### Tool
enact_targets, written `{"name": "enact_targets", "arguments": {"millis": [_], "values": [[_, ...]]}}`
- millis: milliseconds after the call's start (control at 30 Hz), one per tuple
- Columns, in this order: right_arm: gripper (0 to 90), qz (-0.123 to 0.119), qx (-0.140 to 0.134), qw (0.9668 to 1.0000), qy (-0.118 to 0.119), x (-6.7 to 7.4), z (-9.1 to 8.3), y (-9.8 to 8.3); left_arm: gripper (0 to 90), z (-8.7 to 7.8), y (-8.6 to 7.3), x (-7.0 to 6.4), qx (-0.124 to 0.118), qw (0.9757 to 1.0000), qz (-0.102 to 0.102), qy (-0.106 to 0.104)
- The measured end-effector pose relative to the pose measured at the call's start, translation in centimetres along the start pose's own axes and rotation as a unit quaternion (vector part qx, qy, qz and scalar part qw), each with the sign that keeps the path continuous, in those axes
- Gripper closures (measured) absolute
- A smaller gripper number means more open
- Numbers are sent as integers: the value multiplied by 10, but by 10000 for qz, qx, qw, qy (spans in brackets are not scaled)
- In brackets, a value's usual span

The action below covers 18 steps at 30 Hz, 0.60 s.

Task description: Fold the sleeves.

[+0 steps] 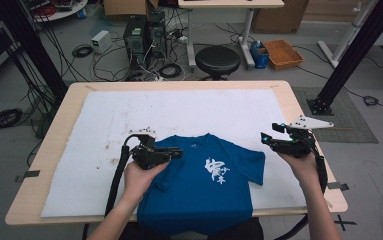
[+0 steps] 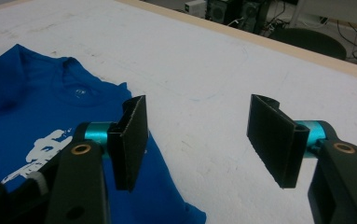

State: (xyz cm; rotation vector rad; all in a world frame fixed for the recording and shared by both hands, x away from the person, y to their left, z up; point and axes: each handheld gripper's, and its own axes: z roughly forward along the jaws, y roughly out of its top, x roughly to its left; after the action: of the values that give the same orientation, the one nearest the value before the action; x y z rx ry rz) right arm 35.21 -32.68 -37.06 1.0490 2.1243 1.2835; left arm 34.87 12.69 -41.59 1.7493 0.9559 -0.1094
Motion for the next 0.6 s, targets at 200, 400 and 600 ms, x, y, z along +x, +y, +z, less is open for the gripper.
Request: {"name": "enact_targets", "arguments": {"millis": [200, 400, 600], "values": [[428, 505, 231, 9984, -88, -10, 5, -11, 496, -32, 1, -4, -504, 9943, 893, 286], [610, 754, 838, 9936, -36, -20, 15, -28, 480, -69, -2, 8, -706, 9830, 1425, 918], [688, 833, 1226, 9887, 242, -29, 27, -47, 481, -88, -7, 27, -844, 9815, 1530, 785]]}}
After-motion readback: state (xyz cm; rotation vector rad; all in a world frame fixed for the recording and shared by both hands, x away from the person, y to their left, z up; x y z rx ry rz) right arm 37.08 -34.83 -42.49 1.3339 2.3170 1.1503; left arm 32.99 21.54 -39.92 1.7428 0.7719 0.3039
